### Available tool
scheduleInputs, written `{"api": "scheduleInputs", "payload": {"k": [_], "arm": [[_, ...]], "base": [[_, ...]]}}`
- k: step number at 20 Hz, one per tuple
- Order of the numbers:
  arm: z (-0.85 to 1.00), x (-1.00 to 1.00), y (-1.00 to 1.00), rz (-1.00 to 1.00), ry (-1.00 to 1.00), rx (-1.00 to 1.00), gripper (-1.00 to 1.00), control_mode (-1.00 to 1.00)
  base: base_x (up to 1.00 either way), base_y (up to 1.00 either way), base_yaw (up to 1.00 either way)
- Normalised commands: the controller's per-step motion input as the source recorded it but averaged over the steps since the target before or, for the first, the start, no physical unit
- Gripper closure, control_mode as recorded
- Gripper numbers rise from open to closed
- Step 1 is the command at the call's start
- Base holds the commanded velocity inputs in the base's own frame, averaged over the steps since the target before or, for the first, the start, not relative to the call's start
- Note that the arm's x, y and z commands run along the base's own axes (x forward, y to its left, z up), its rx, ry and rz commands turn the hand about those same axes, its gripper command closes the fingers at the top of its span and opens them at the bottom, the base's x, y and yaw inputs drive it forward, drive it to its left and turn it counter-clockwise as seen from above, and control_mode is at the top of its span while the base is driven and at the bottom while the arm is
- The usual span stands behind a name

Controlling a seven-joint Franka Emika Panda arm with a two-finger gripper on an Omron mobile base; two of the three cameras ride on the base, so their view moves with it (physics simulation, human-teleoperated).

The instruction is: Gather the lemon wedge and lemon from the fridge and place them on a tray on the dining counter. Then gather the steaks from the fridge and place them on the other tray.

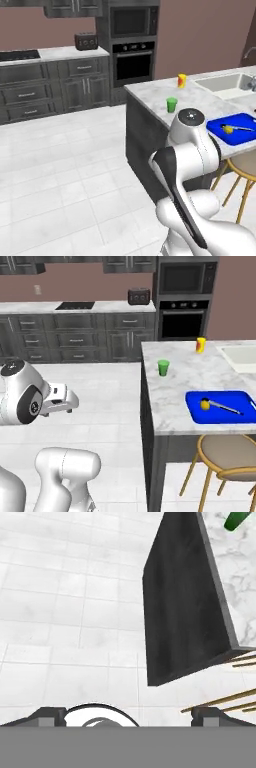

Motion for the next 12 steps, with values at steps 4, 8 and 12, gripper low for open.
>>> {"api": "scheduleInputs", "payload": {"k": [4,8,12], "arm": [[0.0,0.0,0.0,0.0,0.0,0.0,-1.0,1.0],[0.0,0.0,0.0,0.0,0.0,0.0,-1.0,1.0],[0.0,0.0,0.0,0.0,0.0,0.0,-1.0,1.0]], "base": [[0.38,0.96,0.3],[0.55,0.61,0.38],[0.69,0.26,0.44]]}}
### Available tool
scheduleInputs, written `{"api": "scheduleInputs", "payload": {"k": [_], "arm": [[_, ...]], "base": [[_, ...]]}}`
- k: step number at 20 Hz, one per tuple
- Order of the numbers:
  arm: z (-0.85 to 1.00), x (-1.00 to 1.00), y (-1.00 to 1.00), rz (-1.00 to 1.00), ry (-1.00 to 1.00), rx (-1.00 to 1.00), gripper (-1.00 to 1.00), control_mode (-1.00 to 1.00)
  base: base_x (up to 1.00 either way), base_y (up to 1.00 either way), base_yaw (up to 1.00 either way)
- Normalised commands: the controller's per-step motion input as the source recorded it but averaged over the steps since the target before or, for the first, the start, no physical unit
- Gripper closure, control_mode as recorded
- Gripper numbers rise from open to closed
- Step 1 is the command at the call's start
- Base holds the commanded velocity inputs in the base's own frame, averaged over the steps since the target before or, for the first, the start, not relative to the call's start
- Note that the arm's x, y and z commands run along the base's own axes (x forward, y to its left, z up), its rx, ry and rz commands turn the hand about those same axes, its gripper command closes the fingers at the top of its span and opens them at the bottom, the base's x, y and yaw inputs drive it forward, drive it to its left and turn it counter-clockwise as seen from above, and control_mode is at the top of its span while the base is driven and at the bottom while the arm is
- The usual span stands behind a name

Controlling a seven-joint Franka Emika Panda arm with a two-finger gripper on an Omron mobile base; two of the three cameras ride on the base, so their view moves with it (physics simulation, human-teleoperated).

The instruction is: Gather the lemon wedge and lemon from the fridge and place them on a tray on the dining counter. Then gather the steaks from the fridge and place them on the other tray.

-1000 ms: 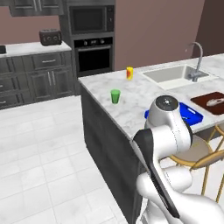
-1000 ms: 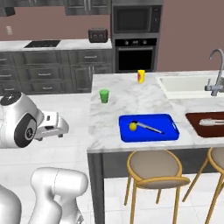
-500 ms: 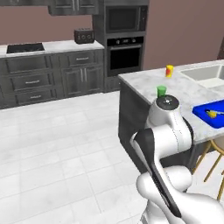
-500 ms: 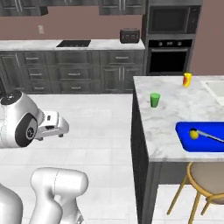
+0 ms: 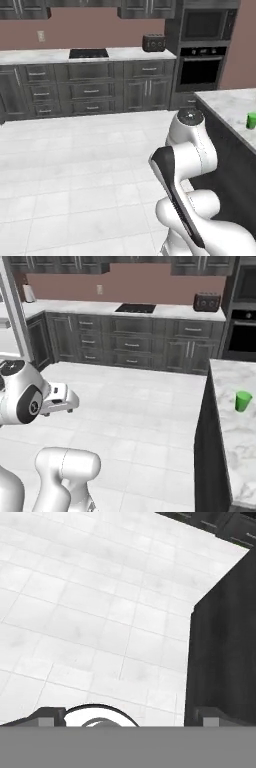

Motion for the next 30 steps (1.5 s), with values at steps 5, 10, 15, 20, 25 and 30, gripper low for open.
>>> {"api": "scheduleInputs", "payload": {"k": [5,10,15,20,25,30], "arm": [[0.0,0.0,0.0,0.0,0.0,0.0,-1.0,1.0],[0.0,0.0,0.0,0.0,0.0,0.0,-1.0,1.0],[0.0,0.0,0.0,0.0,0.0,0.0,-1.0,1.0],[0.0,0.0,0.0,0.0,0.0,0.0,-1.0,1.0],[0.0,0.0,0.0,0.0,0.0,0.0,-1.0,1.0],[0.0,0.0,0.0,0.0,0.0,0.0,-1.0,1.0]], "base": [[0.74,0.1,0.47],[0.84,0.0,0.49],[0.8,-0.02,0.49],[0.69,-0.09,0.48],[0.75,-0.15,0.46],[0.86,-0.2,0.41]]}}
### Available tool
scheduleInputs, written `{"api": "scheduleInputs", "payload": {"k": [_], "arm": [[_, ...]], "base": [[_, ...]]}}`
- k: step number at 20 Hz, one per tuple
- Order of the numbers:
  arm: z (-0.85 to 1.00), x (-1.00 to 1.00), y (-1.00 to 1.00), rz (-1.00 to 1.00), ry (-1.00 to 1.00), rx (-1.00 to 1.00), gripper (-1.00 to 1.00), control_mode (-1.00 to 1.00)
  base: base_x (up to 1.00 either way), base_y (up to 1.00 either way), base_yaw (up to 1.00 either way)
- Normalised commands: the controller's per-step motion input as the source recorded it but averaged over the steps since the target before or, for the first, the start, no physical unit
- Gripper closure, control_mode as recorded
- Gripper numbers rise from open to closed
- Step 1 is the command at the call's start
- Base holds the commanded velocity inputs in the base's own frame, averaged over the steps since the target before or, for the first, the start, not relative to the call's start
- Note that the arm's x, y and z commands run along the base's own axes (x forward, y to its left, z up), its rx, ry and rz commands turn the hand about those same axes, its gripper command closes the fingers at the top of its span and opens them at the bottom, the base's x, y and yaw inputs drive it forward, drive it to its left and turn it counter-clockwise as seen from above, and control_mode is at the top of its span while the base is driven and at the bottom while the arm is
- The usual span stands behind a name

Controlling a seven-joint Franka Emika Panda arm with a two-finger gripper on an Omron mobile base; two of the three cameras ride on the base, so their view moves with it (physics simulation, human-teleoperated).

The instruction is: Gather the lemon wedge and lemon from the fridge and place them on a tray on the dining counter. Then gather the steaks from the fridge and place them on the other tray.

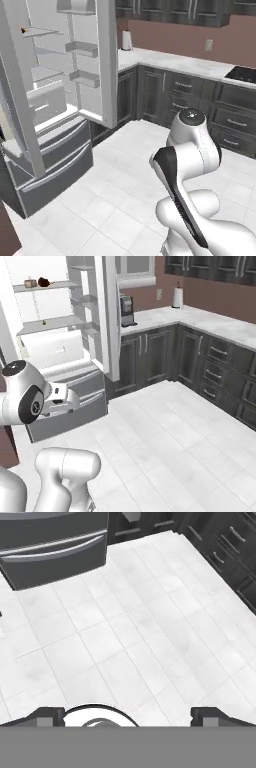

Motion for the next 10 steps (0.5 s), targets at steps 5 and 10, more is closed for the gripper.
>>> {"api": "scheduleInputs", "payload": {"k": [5,10], "arm": [[0.0,0.0,0.0,0.0,0.0,0.0,-1.0,1.0],[0.0,0.0,0.0,0.0,0.0,0.0,-1.0,1.0]], "base": [[0.86,-0.28,0.38],[0.84,-0.21,0.37]]}}
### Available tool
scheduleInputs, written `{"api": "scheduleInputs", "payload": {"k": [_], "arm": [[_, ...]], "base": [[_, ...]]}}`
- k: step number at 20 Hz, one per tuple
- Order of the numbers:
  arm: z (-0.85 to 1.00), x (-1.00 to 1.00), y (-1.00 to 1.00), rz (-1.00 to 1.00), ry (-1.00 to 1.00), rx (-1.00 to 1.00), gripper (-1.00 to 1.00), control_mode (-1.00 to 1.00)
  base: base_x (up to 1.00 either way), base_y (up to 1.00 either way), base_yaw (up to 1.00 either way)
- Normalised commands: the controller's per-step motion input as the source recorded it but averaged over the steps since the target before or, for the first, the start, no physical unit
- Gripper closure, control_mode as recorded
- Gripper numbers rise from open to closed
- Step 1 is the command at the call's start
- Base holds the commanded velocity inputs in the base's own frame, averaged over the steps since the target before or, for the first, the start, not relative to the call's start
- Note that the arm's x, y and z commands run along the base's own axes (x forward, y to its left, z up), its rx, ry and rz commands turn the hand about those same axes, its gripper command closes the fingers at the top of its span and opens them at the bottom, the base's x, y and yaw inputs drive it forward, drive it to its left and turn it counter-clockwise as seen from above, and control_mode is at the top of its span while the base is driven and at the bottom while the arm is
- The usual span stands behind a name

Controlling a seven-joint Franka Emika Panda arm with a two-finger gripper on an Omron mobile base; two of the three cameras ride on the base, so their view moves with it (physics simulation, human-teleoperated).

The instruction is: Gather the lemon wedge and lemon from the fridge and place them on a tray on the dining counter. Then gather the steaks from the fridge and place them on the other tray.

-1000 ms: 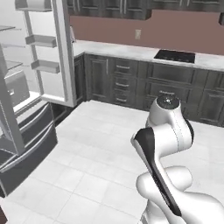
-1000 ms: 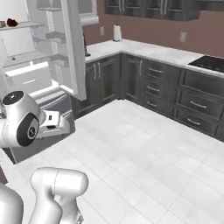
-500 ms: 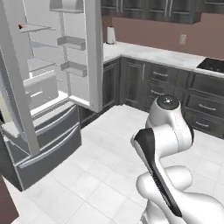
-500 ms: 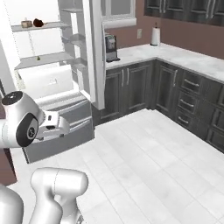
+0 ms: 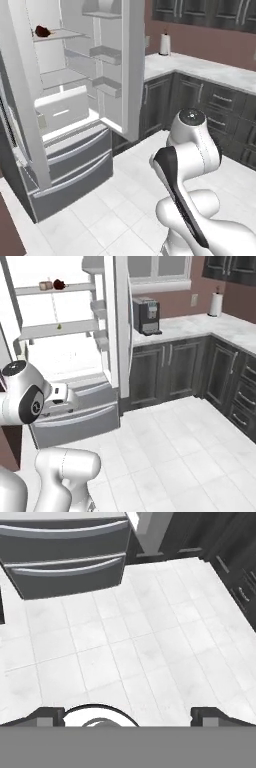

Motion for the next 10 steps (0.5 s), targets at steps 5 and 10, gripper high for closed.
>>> {"api": "scheduleInputs", "payload": {"k": [5,10], "arm": [[0.0,0.0,0.0,0.0,0.0,0.0,-1.0,1.0],[0.0,0.0,0.0,0.0,0.0,0.0,-1.0,1.0]], "base": [[0.88,-0.04,0.33],[0.88,0.0,0.3]]}}
